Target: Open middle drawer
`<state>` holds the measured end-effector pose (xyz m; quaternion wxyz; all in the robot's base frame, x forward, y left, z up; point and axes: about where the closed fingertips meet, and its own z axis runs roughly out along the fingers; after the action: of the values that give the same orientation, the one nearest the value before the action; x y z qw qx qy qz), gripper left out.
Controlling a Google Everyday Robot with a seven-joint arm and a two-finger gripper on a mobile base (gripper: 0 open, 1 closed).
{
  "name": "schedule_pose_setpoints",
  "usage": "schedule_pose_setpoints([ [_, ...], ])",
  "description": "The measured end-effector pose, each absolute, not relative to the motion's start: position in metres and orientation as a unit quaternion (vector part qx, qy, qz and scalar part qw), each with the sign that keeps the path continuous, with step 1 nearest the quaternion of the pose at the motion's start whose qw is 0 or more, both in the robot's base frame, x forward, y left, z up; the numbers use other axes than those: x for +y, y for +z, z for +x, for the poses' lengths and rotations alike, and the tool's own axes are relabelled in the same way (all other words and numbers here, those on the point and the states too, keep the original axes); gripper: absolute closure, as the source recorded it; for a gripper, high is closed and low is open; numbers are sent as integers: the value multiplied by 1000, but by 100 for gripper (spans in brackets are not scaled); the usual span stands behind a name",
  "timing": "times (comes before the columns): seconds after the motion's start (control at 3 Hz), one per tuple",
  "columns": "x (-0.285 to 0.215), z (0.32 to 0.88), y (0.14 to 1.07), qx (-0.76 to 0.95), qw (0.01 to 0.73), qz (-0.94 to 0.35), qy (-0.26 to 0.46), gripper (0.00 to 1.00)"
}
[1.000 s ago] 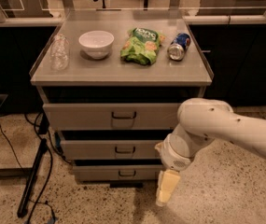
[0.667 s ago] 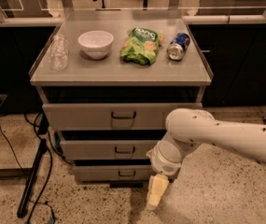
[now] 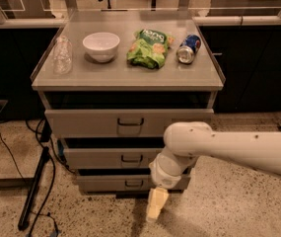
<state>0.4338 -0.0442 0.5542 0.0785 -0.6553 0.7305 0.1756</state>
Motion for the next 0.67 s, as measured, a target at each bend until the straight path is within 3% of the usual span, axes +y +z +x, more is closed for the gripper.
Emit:
schedule_pose_setpoints([
  [0.33, -20, 477, 498, 740, 82, -648, 163, 0],
  [0.67, -14, 479, 491, 738, 82, -648, 168, 0],
])
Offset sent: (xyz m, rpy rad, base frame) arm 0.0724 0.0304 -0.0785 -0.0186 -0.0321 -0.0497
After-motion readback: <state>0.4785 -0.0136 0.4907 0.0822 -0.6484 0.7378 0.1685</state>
